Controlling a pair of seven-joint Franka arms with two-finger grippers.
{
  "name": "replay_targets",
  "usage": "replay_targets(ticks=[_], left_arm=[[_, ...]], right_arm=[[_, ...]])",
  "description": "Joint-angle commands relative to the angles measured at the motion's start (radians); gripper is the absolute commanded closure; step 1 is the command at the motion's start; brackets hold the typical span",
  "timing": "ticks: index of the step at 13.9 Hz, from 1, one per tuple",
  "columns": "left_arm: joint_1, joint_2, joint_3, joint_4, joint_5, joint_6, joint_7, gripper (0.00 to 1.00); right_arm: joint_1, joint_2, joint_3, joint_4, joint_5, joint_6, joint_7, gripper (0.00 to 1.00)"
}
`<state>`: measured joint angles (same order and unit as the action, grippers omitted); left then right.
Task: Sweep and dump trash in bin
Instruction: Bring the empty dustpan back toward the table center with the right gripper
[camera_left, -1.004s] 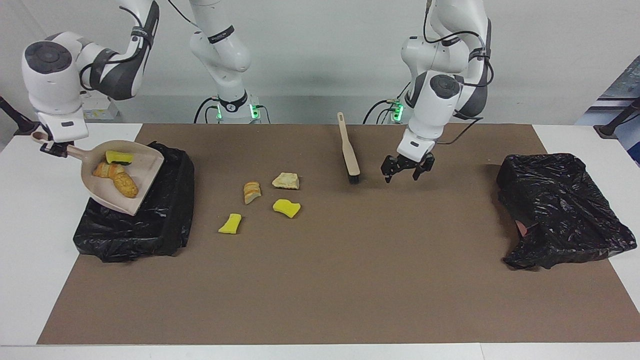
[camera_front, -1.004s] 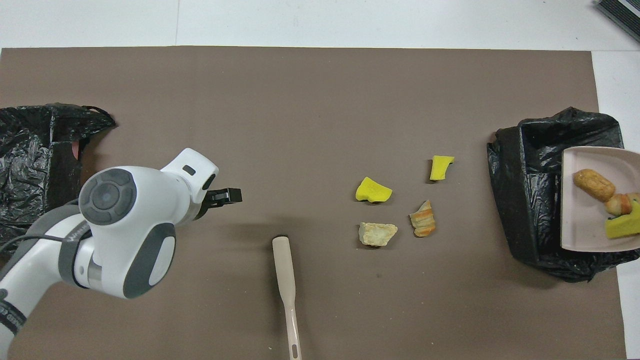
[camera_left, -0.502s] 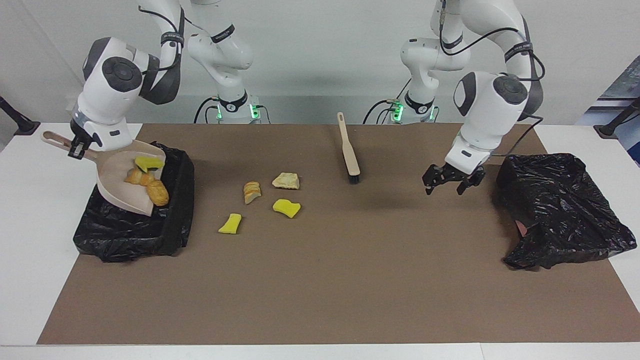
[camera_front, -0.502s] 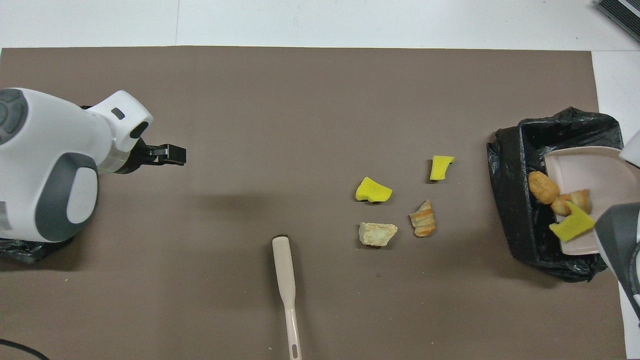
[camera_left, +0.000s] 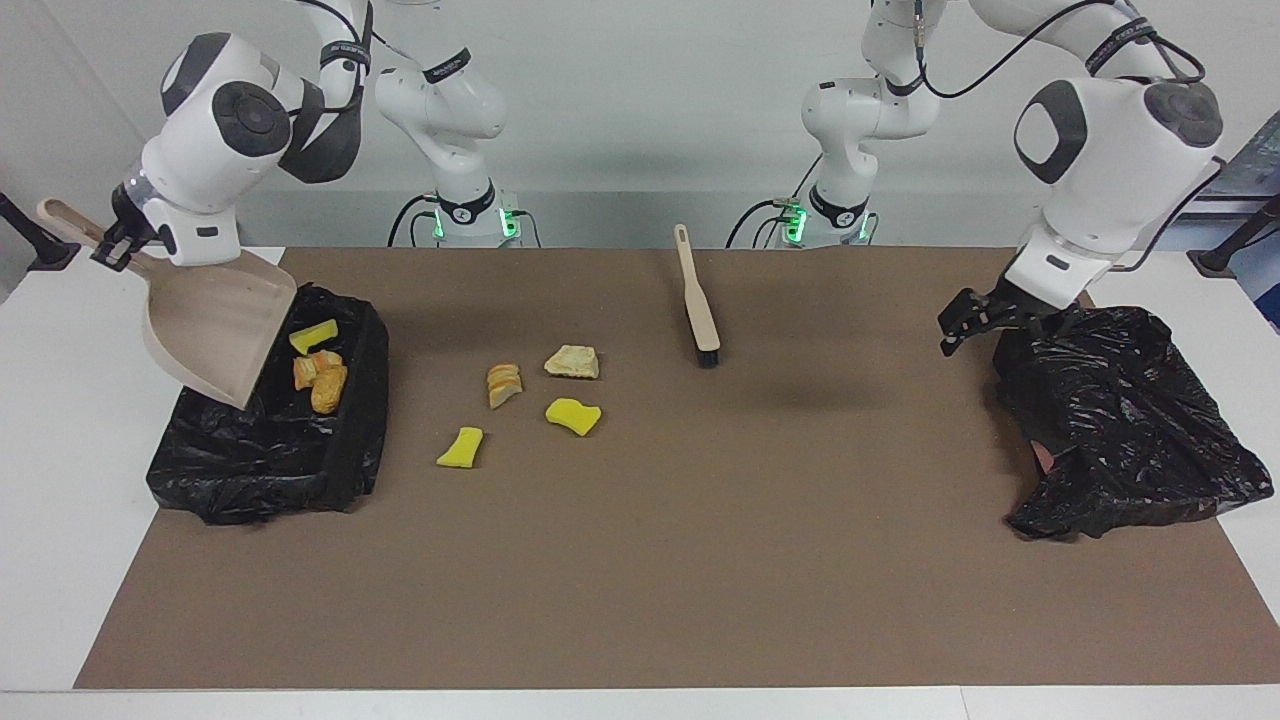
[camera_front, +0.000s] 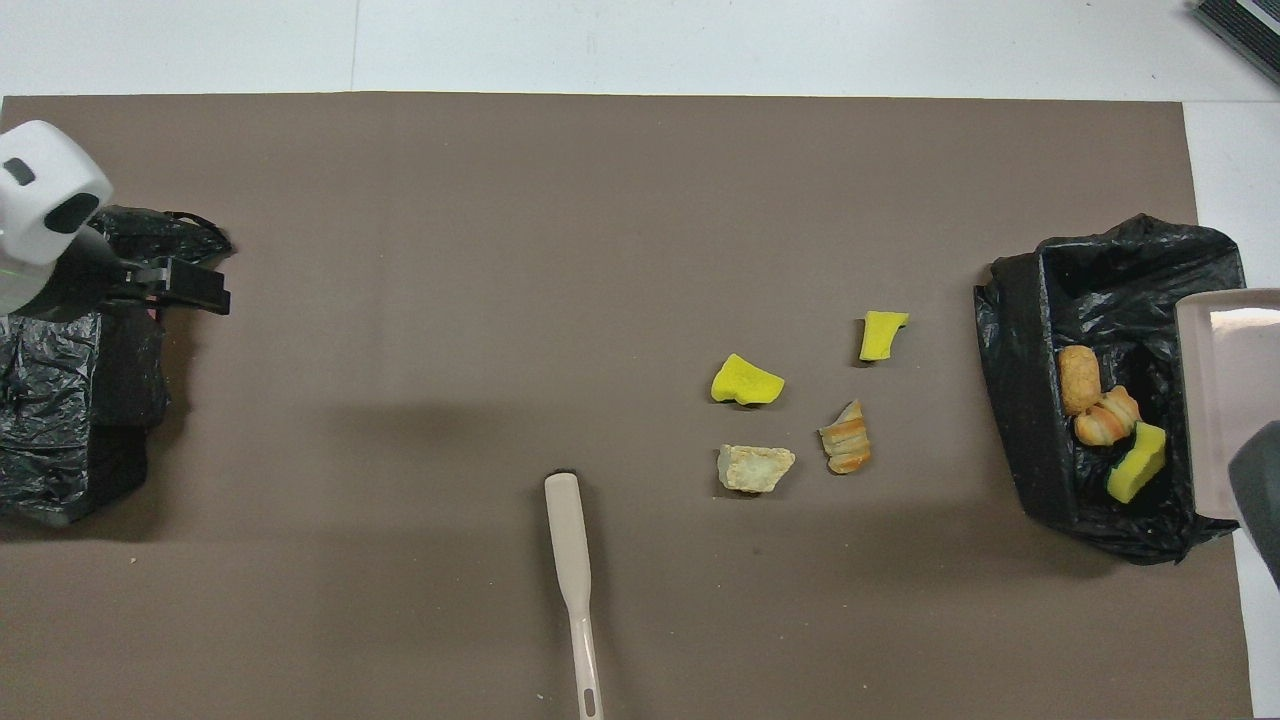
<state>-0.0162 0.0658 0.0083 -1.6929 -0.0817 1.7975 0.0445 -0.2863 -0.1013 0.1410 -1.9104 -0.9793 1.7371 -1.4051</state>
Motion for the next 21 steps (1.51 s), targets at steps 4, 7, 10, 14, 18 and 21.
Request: replay_targets(ticks=[4, 7, 10, 14, 18, 21], left_arm=[[0.021, -0.012, -0.022, 0.064, -0.010, -0.087, -0.051, 0.00], [0.016, -0.038, -0.028, 0.099, 0.040, -0.189, -0.040, 0.00], [0.009, -0.089, -0.047, 0.058, 0.050, -0.211, -0.005, 0.00], [0.009, -0.096, -0.047, 0.055, 0.051, -0.228, 0.020, 0.00], [0.009, -0.112, -0.047, 0.041, 0.050, -0.240, 0.043, 0.00], [0.009, -0.127, -0.047, 0.018, 0.050, -0.231, 0.041, 0.00]], right_arm=[[0.114, 0.032, 0.019, 0.071, 0.108, -0.165, 0.286, 1.00], [0.170, 0.032, 0.025, 0.079, 0.224, -0.205, 0.493, 1.00], [0.205, 0.063, 0.028, 0.122, 0.371, -0.202, 0.729, 1.00], [0.361, 0.187, 0.029, 0.209, 0.520, -0.205, 1.050, 1.00], [0.452, 0.366, 0.029, 0.399, 0.735, -0.195, 1.420, 1.00], [0.570, 0.509, 0.031, 0.569, 0.824, -0.186, 1.717, 1.00]])
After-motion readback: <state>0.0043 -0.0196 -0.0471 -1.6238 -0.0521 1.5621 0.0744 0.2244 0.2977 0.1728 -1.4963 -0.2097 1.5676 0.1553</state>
